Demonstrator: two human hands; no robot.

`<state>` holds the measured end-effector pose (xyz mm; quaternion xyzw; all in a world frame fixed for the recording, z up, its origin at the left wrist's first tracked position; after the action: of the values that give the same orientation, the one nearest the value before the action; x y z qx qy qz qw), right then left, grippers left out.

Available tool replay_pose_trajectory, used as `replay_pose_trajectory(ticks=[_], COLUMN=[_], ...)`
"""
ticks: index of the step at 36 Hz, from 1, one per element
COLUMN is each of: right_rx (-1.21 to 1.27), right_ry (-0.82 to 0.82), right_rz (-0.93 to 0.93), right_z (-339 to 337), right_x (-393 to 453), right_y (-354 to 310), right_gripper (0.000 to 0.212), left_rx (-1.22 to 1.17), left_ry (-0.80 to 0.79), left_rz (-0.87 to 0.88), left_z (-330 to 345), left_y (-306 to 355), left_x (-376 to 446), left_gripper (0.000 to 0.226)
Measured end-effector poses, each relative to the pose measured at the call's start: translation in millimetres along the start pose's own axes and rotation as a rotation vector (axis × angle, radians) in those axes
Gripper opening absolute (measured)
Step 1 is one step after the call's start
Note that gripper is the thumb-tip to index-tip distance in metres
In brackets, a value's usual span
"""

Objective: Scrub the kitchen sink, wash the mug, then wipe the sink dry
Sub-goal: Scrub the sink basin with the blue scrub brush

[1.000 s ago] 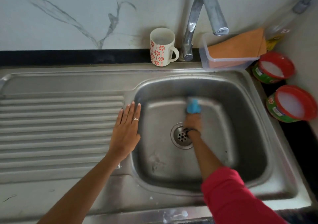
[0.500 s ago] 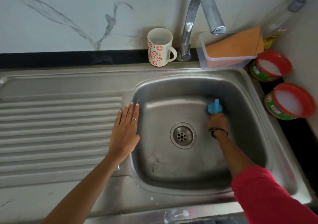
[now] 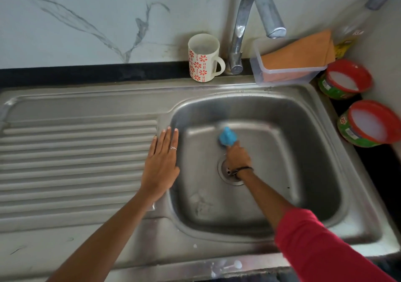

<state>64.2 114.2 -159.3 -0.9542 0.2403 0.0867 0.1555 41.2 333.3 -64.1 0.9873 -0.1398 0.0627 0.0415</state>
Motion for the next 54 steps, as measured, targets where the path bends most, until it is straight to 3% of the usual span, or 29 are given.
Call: replay_pose_trajectory(ticks=[2,5,9,13,16,19,22,26,29,32,35,40,45,50,54], right_rx=[0.072,0.056,-0.103,-0.073,-0.106,-0.182,-0.244,-0.266,-0.177,-0.096,-0.116,-0.262,-0.286,-0.193,-0.291], right_ry=[0.049,0.032,-0.113,-0.148,-0.247,-0.490,-0.658,-0.520,-0.375,-0.331,-0.442,-0.768,-0.612,-0.308,-0.295], right_rz=[0.142,0.159,-0.182,-0.292,-0.458,-0.616,-0.651,-0.680,-0.571,-0.465,-0.502,-0.578,-0.517,-0.384,-0.494], right_z=[-16.7,-19.3,19.3,36.2,37.2,34.4,22.1,22.0,30.8,30.2,34.8,30.3,23.2,16.8,20.0], right_x=[16.3,16.2,-29.7,-56.4,-76.5,-118.3,-143.1,-123.7,-68.6,-26.6,-50.3,-133.8,-104.7,-43.7,-55.9], right_y=[33.1,37.1,-26.6,-63.1,-51.0,-13.6,12.2,-15.6,-57.1,-80.7,-72.0,-2.4,4.4,-23.8,-17.4], right_gripper=[0.040,0.042,0.058,0.046,0.046,0.046,0.043,0.044,0.043,0.043,0.043,0.046,0.046,0.047,0.045], left_rx=[-0.019,-0.030,0.000,-0.008,-0.009,-0.017,-0.015,-0.015,-0.016,-0.057,-0.070,-0.060,-0.070,-0.078,-0.091], left_ry=[-0.004,-0.001,0.004,0.005,-0.015,-0.021,-0.020,0.008,0.022,0.063,0.040,0.007,-0.005,-0.011,-0.006], left_rz=[-0.011,-0.009,0.000,0.007,0.001,0.004,0.006,0.002,0.017,0.003,0.000,-0.003,-0.018,-0.024,-0.030], left_z=[-1.3,-2.6,-3.8,-3.7,-4.4,-4.2,-4.2,-3.8,-1.4,-5.8,-8.7,-6.5,-5.4,-2.4,-3.6], left_y=[-0.1,1.7,1.8,2.8,3.1,3.7,3.6,2.9,2.1,2.0,3.6,2.7,1.2,-0.4,0.5], left_x=[-0.4,-0.9,-1.0,-2.6,-2.0,-2.2,-2.6,-0.8,-0.9,-1.2,-0.6,0.2,1.0,2.2,2.5], left_gripper=[0.096,0.093,0.093,0.092,0.091,0.087,0.087,0.089,0.088,0.073,0.073,0.086,0.084,0.086,0.085])
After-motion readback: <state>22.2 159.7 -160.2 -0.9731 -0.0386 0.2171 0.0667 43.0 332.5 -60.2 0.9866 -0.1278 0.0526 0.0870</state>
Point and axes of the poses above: each hand's wrist, its own x-axis towards the middle knuckle, its own z-axis out of the palm, y = z × x, the point moved 7 cm from there along x, towards the middle knuckle, and after that the axes turned 10 degrees about y, right-handed, at the moved point
